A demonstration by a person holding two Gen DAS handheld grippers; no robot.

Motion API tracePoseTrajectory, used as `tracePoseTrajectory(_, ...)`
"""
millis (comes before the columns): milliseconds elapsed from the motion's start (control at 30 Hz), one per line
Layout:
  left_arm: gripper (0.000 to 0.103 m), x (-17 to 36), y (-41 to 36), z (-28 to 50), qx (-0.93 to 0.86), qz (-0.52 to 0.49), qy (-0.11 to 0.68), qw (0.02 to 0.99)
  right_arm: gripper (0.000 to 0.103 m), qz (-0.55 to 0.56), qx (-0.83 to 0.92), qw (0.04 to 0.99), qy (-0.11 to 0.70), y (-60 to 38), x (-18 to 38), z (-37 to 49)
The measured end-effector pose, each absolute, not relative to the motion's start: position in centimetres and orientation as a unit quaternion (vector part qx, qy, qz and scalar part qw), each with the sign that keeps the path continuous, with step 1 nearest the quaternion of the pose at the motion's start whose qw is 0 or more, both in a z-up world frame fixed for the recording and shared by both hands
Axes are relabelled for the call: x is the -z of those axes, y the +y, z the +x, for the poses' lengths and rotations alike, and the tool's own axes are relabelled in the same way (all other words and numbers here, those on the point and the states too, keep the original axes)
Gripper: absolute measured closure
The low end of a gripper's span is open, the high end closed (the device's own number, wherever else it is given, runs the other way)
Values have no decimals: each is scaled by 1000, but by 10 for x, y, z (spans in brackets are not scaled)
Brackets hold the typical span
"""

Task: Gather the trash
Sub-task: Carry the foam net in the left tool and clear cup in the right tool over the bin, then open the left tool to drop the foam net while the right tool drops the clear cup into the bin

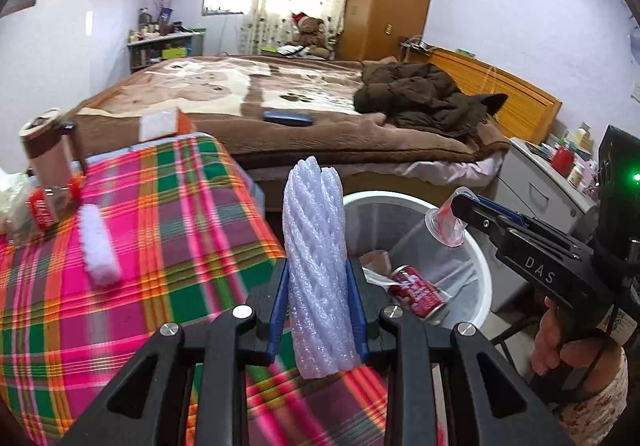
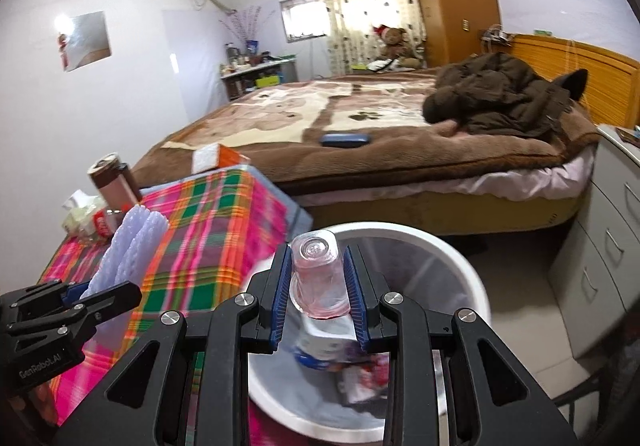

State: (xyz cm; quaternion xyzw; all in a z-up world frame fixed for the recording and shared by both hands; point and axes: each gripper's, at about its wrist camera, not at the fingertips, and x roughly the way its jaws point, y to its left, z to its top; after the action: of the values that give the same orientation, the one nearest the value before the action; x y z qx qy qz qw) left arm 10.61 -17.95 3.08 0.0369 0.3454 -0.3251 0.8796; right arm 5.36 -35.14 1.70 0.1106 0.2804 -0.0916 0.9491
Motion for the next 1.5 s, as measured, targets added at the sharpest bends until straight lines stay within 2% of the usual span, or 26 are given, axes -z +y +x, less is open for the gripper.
tracePoseTrajectory(533,72,-9,-232,115,352,52,377,855,75,135,128,928,324,-390,14,59)
tracePoseTrajectory(633,57,-8,-233,118,346,54,380,856,74,122,136,926,330,-392,16,60)
tracePoseTrajectory(700,41,-7,-231,119,346,48,380,857,74,118,140,925,332,-393,16,61)
tracePoseTrajectory(767,36,-7,-229,121,345,45,380,857,74,117,146,924,335,-393,17,62)
tracePoseTrajectory(800,36,-7,-228,122,345,43,381,857,73,119,147,923,336,-394,17,62)
tracePoseTrajectory(967,31,-9,-222,122,343,39,379,859,50,122,144,924,333,-391,15,59)
tracePoseTrajectory(1500,31,-20,-182,118,321,16,369,872,48,119,127,930,323,-369,1,56)
